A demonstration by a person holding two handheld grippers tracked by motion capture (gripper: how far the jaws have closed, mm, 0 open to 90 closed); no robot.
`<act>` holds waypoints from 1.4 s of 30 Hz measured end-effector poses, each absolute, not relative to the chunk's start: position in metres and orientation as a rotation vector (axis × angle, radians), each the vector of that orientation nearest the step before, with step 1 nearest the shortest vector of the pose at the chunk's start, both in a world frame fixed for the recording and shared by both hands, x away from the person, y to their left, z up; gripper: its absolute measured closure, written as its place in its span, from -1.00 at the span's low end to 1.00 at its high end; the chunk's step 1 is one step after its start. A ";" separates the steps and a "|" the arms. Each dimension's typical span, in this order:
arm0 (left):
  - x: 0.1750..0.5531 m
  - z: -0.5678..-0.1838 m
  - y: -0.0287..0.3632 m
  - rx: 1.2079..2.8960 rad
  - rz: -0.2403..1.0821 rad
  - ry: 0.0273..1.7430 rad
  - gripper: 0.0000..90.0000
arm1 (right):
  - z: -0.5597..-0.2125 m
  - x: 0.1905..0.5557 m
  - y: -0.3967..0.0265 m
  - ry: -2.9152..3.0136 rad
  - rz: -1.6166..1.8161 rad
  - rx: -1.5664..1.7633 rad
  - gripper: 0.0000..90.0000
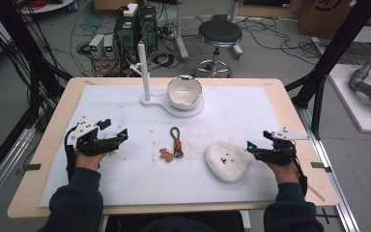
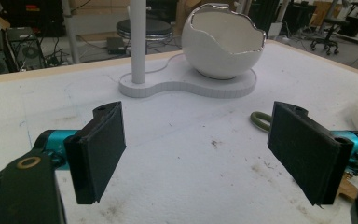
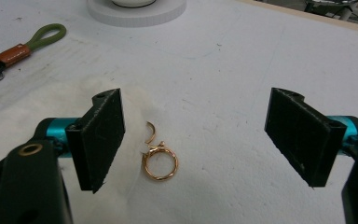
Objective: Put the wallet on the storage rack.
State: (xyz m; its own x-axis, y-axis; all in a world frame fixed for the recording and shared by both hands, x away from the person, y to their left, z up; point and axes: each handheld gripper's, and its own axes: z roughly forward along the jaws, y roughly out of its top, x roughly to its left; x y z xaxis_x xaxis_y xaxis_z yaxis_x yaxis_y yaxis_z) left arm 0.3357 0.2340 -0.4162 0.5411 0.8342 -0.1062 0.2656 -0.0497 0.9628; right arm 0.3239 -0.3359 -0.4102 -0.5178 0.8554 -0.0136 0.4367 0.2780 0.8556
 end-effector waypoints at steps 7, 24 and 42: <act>0.340 -0.418 0.230 1.603 0.600 0.967 -0.57 | -0.413 0.324 -0.341 2.077 1.167 1.181 -0.55; 0.337 -0.414 0.224 1.617 0.595 0.930 -0.56 | -0.416 0.307 -0.331 2.229 1.107 1.157 -0.55; 0.342 -0.417 0.213 1.659 0.566 0.908 -0.54 | -0.438 0.318 -0.311 2.627 1.111 1.220 0.27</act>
